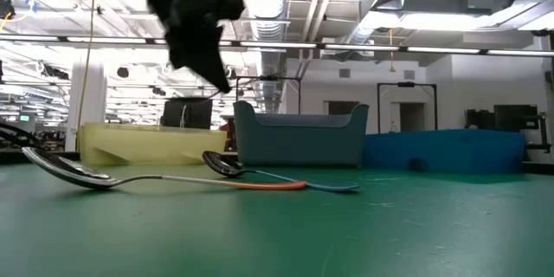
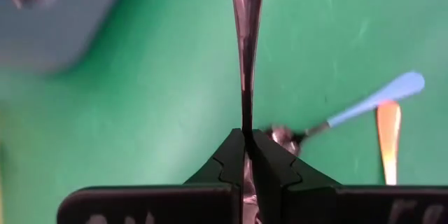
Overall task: Sort silverware by color (type)
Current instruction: Put the black spoon into the light blue bin
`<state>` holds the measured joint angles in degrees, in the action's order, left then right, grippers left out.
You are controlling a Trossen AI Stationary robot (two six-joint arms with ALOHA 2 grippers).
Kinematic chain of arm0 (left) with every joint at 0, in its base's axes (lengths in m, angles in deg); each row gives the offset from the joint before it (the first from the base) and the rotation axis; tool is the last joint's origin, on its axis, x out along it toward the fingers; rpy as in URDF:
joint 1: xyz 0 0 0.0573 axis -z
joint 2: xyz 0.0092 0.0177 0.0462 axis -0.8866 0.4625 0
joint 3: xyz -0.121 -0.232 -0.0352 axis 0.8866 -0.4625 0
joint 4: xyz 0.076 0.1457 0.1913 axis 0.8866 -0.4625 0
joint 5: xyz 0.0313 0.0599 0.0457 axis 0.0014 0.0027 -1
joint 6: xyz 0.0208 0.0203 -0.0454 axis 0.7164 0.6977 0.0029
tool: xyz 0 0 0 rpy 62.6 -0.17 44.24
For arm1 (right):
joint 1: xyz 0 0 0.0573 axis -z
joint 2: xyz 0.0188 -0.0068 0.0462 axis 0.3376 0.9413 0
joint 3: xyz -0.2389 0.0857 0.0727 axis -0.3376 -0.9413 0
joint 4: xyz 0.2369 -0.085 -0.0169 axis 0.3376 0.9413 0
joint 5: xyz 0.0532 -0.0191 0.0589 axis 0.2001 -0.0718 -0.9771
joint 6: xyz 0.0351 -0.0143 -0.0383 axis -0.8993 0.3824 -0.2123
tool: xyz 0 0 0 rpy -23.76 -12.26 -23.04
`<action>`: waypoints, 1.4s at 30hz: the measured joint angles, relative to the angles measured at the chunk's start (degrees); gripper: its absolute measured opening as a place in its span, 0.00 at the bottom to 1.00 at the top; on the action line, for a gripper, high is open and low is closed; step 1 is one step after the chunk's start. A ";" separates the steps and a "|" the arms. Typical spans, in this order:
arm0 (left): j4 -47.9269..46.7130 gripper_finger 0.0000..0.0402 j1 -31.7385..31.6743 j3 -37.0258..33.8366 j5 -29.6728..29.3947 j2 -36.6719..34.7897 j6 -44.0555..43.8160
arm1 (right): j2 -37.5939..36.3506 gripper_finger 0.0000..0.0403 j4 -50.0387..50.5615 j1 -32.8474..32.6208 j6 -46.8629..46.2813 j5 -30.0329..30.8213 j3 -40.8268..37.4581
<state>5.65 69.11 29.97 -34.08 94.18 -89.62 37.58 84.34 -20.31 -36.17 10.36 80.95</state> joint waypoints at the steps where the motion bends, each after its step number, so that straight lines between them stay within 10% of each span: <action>1: -0.54 0.00 -0.97 1.22 0.01 0.00 1.91 | 0.00 0.32 -0.64 0.02 -0.02 0.21 0.00; 27: 25.15 0.00 -17.85 15.17 10.69 -0.02 19.53 | 5.51 0.32 -12.85 2.75 8.94 1.27 0.00; 42: 30.13 0.00 -16.26 17.80 5.13 -10.16 23.52 | 17.58 0.49 -37.95 11.76 15.82 -17.42 -0.04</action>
<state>35.78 52.85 47.77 -28.95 84.02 -66.10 55.17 46.39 -8.56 -20.35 -7.06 80.91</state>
